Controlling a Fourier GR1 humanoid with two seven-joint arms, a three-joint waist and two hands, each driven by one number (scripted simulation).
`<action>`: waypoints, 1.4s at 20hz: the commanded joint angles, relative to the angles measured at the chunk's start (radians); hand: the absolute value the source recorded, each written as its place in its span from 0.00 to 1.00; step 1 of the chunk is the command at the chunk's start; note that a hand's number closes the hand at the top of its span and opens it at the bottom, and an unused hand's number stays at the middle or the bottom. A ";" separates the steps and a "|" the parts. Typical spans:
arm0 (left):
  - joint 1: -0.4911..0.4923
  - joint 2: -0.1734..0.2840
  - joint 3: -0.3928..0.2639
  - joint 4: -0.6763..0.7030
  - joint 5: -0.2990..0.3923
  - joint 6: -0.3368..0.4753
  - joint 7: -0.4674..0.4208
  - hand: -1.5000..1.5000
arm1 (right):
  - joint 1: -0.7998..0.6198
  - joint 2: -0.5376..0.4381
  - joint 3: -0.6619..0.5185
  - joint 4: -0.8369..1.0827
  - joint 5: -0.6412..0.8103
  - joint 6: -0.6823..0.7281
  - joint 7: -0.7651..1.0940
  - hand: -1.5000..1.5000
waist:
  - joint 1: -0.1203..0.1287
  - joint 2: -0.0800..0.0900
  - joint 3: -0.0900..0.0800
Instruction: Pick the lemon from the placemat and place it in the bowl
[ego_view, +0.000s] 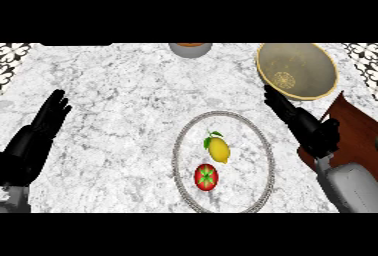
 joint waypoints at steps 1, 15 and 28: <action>-0.076 -0.013 0.044 0.067 0.005 -0.006 -0.012 0.50 | -0.032 0.059 0.063 -0.083 -0.007 0.047 0.046 0.00 | 0.010 -0.007 0.007; -0.142 -0.031 0.178 0.081 0.041 0.059 -0.066 0.50 | 0.111 0.196 0.534 -0.319 0.622 -0.236 -0.372 0.00 | 0.004 -0.012 0.008; -0.143 -0.064 0.163 0.135 0.000 0.049 -0.119 0.50 | -0.080 -0.145 0.356 -0.741 0.745 0.173 0.288 0.00 | 0.000 -0.017 0.003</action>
